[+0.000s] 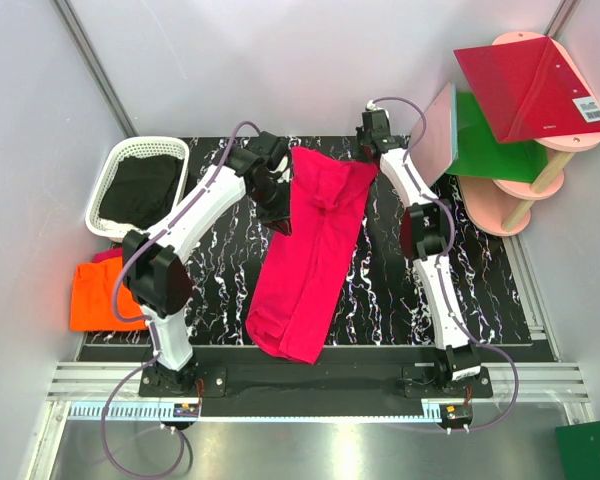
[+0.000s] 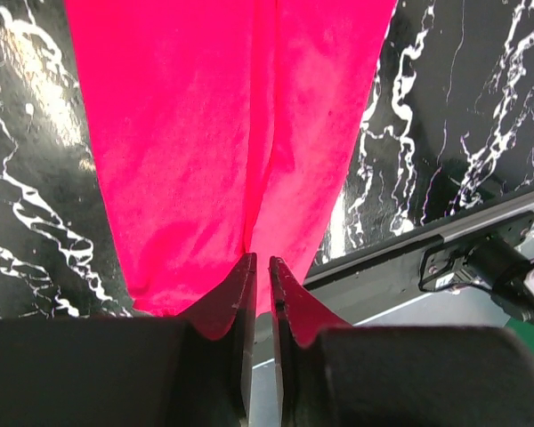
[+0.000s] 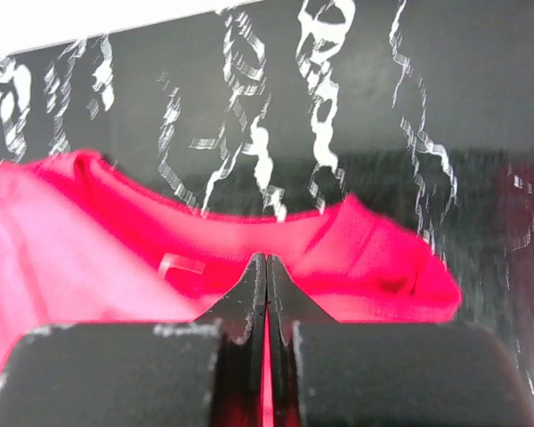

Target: Fold and stack the t-shirts

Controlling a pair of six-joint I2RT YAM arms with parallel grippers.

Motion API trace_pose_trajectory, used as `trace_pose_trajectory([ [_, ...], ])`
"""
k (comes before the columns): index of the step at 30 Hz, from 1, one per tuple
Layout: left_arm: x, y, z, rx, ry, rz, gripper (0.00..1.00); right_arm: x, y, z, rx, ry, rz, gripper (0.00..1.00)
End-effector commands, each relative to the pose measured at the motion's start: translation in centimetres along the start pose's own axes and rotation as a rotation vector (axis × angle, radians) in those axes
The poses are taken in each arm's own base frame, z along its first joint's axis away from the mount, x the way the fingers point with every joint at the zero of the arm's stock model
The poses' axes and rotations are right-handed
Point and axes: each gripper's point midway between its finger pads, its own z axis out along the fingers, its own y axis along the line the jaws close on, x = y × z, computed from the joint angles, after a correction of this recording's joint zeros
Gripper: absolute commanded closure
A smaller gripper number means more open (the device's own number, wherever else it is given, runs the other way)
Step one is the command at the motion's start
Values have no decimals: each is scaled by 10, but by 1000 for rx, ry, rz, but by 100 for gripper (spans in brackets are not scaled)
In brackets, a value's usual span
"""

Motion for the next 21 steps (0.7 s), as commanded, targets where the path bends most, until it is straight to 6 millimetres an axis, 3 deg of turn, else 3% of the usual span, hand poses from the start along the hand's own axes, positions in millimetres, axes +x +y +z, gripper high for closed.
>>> trace_pose_trajectory([
  [1,-4,-13,-25,86,-100,24,85,-88,44,-93,-122,-150,-8,100],
  [3,0,-13,-25,95,-100,22,85,-82,41,-115,-100,-107,-3,100],
  [6,1,-13,-25,104,-112,28,85,-48,28,-130,-54,25,20,100],
  [8,1,-14,-25,116,-115,36,85,-20,33,-135,-106,126,43,100],
  [9,1,-15,-24,118,-116,41,85,0,30,-135,-99,183,52,100],
  [14,0,-14,-21,123,-121,66,85,59,22,-130,-105,348,111,100],
  [21,0,-13,-17,124,-114,76,84,117,15,-114,-82,519,165,100],
])
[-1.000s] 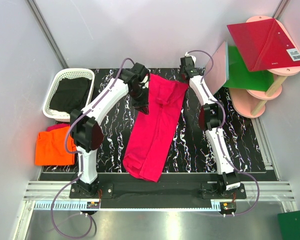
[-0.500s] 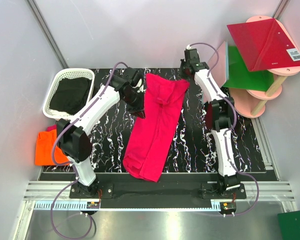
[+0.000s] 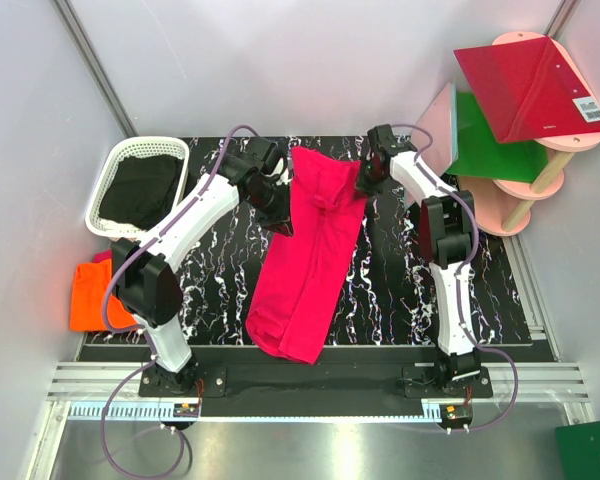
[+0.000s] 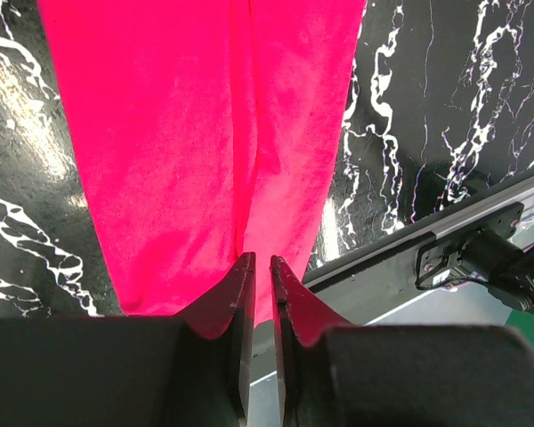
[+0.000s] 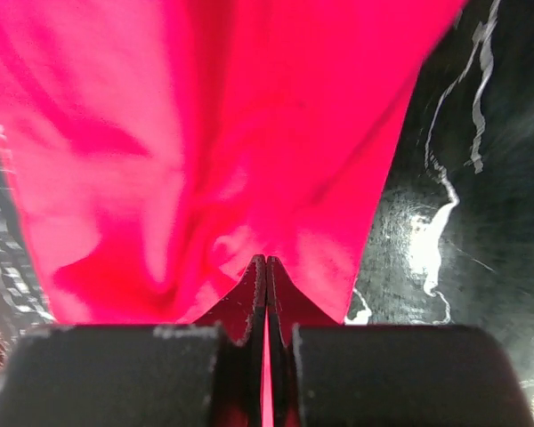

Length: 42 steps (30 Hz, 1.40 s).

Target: Fold and stack the t-shirts

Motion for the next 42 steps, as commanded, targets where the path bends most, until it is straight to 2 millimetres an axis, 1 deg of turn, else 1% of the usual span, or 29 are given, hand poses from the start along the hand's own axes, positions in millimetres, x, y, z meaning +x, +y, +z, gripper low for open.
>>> trace_pose_trajectory([
  [1,-7,-10,-11,54,-50,41,84,27,3,16,-17,112,50,100],
  [3,-8,-8,-9,48,-49,40,83,31,-1,27,0,141,59,100],
  [6,-9,-8,-6,47,-42,36,83,25,-4,40,31,158,66,100],
  [7,-10,-9,-6,49,-43,35,83,33,-14,60,62,191,74,100],
  [8,-11,-9,-6,51,-42,34,82,14,-4,52,46,154,63,100],
  [10,-13,-11,-6,55,-40,34,82,-1,3,65,19,117,59,100],
  [13,-16,-12,-5,47,-31,33,81,-8,7,74,-6,90,78,100],
  [16,-17,-11,-7,32,-28,32,81,-9,0,82,8,74,91,100],
  [20,-18,-9,-10,21,-37,35,77,-18,5,74,-13,47,68,100],
  [21,-17,-9,-12,17,-40,37,75,-22,10,69,-28,35,39,100],
  [23,-19,-5,-18,-5,-68,50,70,-37,24,44,-64,-8,3,100],
  [24,-19,-1,-19,-20,-79,58,52,-45,30,33,-81,-37,-35,100],
  [25,-19,7,-22,-62,-99,69,44,-57,42,5,-98,-84,-63,100],
  [26,-19,13,-24,-86,-110,78,33,-63,50,-11,-106,-116,-89,100],
  [27,-17,17,-25,-102,-115,86,11,-72,59,-27,-121,-163,-130,100],
  [28,-15,25,-27,-136,-125,100,1,-78,71,-64,-138,-211,-157,97],
  [30,-14,31,-28,-145,-141,111,1,-82,90,-102,-180,-272,-209,90],
  [31,-7,37,-28,-155,-135,113,1,-75,97,-134,-206,-291,-219,76],
  [32,-6,42,-28,-161,-146,104,1,-70,100,-148,-227,-293,-206,54],
  [33,5,52,-21,-177,-118,84,1,-66,104,-161,-251,-306,-200,43],
  [34,10,53,-24,-157,-125,64,1,-44,101,-175,-275,-271,-182,34],
  [35,9,59,-23,-146,-138,33,1,-30,97,-177,-283,-244,-154,10],
  [36,25,69,-13,-146,-97,2,1,-18,96,-179,-304,-223,-98,2],
  [37,32,67,-15,-108,-95,-30,1,23,85,-173,-334,-119,-60,0],
  [38,33,71,-12,-91,-106,-57,1,37,86,-170,-378,-86,19,0],
  [39,52,80,0,-90,-59,-88,1,55,81,-166,-397,-40,77,0],
  [40,59,77,0,-57,-54,-112,1,103,65,-154,-408,78,147,0],
  [41,63,77,3,-42,-52,-121,1,115,64,-150,-433,105,240,0],
  [42,81,84,12,-50,-14,-145,1,133,59,-146,-440,146,300,1],
])
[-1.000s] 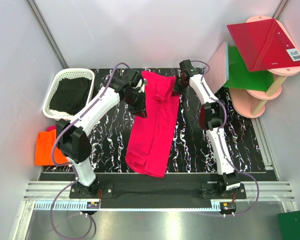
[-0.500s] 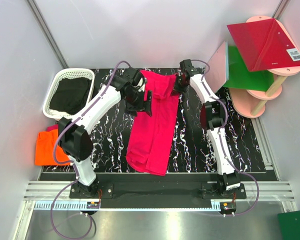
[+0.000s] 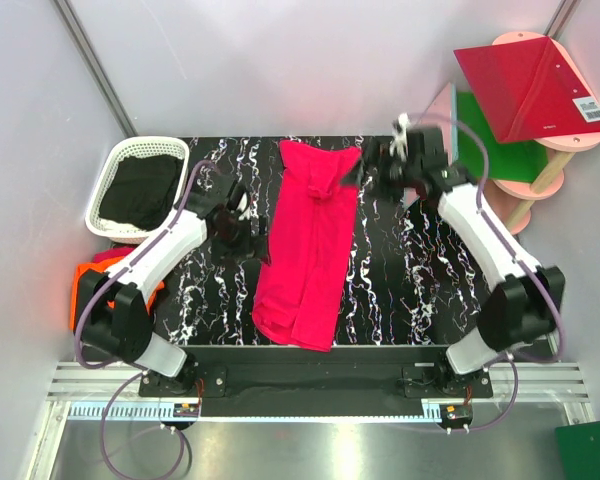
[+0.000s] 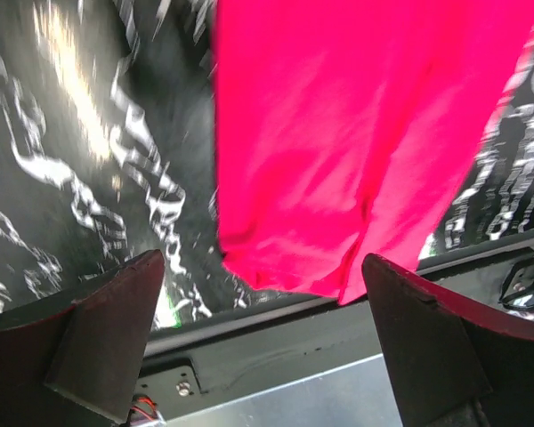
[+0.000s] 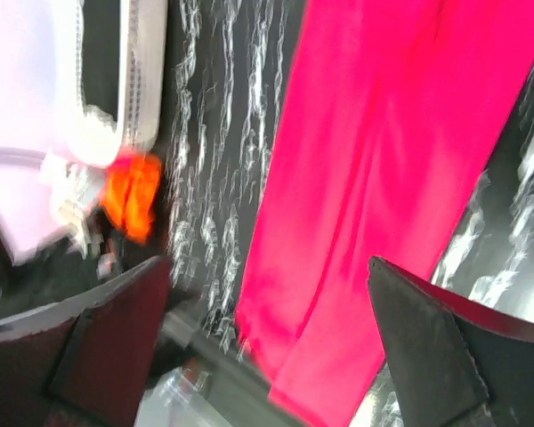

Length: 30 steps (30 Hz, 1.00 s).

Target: Fold and stack the t-shirts

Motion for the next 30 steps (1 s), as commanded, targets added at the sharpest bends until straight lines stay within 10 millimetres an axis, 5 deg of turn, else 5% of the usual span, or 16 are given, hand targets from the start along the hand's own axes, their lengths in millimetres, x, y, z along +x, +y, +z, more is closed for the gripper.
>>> trace_pose_trajectory([
  [1,23,-8,9,116,1,-81,2,143,-58,24,-3,328,466,2],
  [4,49,4,22,106,43,-116,3,196,-80,11,37,376,620,5],
  [9,86,14,46,120,127,-167,5,255,-105,-10,116,455,741,8],
  [16,111,20,68,147,187,-200,6,294,-114,-21,174,526,802,9],
  [28,140,14,89,163,277,-194,9,355,-97,-20,231,772,739,10],
  [30,142,17,91,146,281,-194,13,361,-93,-18,227,821,737,16],
])
